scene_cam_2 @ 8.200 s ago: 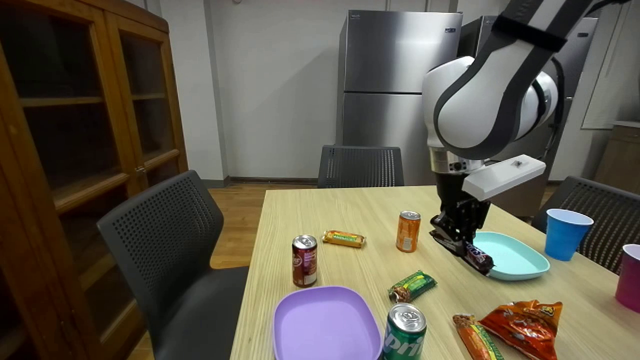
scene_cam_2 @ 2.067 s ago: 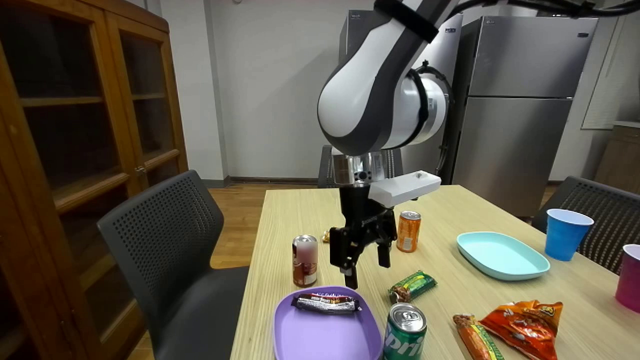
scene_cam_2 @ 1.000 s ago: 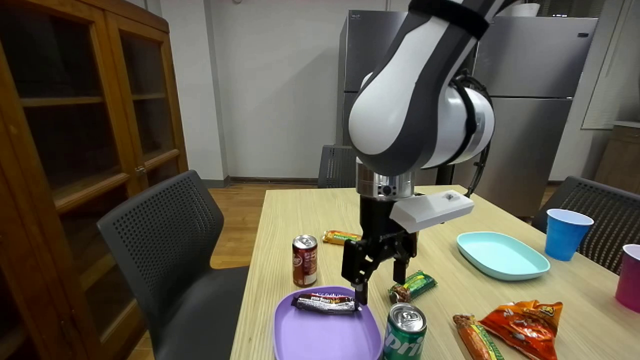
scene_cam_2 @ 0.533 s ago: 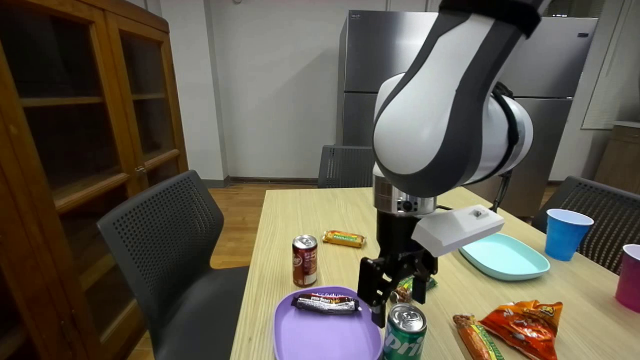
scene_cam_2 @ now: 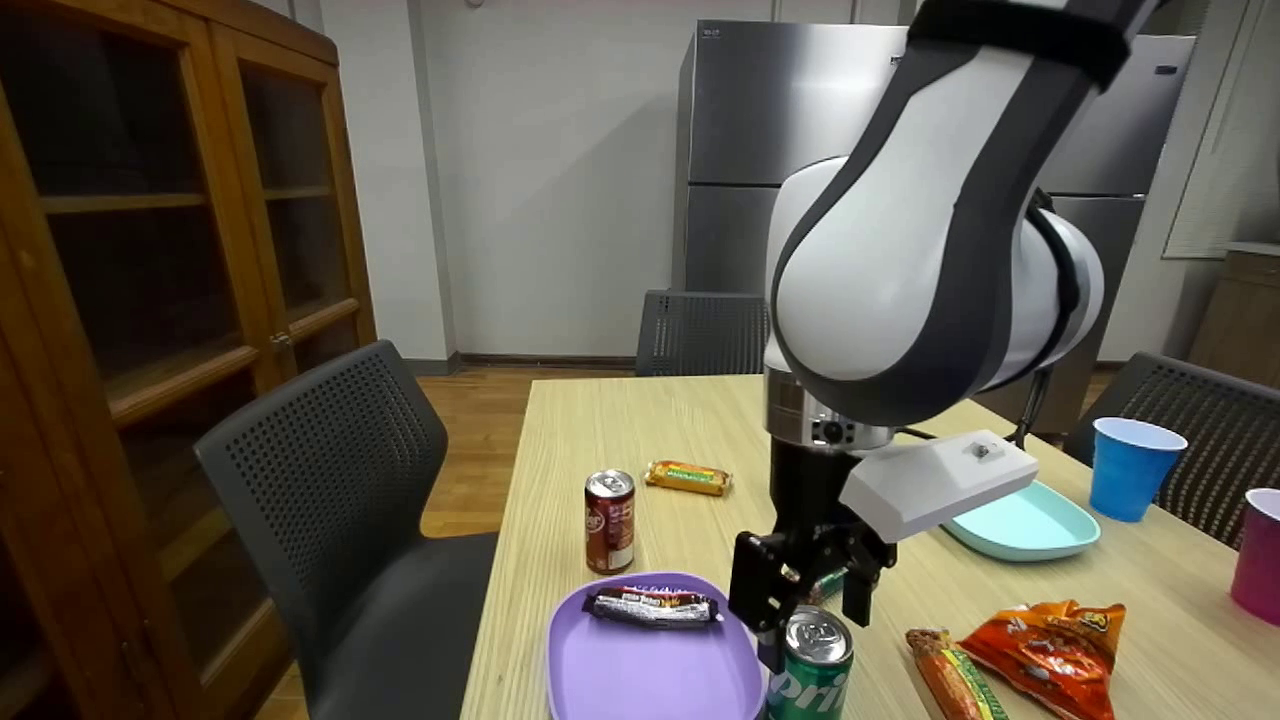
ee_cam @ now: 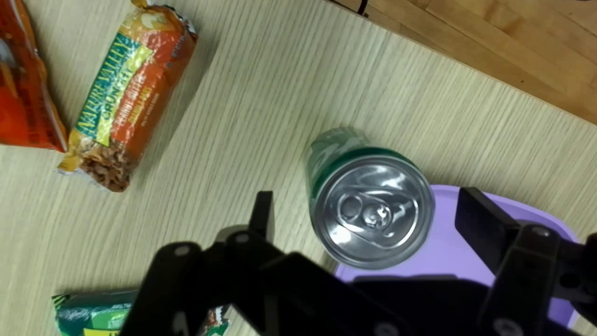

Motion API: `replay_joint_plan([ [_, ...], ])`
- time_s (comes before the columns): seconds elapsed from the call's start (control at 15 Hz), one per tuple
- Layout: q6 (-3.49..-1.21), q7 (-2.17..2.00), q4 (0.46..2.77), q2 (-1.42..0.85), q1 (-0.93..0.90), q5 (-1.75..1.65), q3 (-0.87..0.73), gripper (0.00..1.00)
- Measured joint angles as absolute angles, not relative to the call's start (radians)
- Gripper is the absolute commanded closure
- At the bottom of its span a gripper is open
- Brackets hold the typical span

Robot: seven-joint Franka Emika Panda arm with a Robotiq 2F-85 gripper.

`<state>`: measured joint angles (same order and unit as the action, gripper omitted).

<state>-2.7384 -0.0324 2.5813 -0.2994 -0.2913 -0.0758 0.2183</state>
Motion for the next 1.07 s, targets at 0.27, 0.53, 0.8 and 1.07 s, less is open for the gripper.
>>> replay_joint_plan([
  [0.27, -2.746, -0.051, 2.585, -0.301, -0.297, -0.080, 0.208, 0.00],
  [0.53, -2.746, -0.071, 2.587, -0.304, -0.315, -0.092, 0.206, 0.35],
  [0.8, -2.746, -0.093, 2.591, -0.306, -0.340, -0.118, 0.200, 0.62],
  [1.07, -2.746, -0.095, 2.591, -0.305, -0.343, -0.119, 0.199, 0.62],
])
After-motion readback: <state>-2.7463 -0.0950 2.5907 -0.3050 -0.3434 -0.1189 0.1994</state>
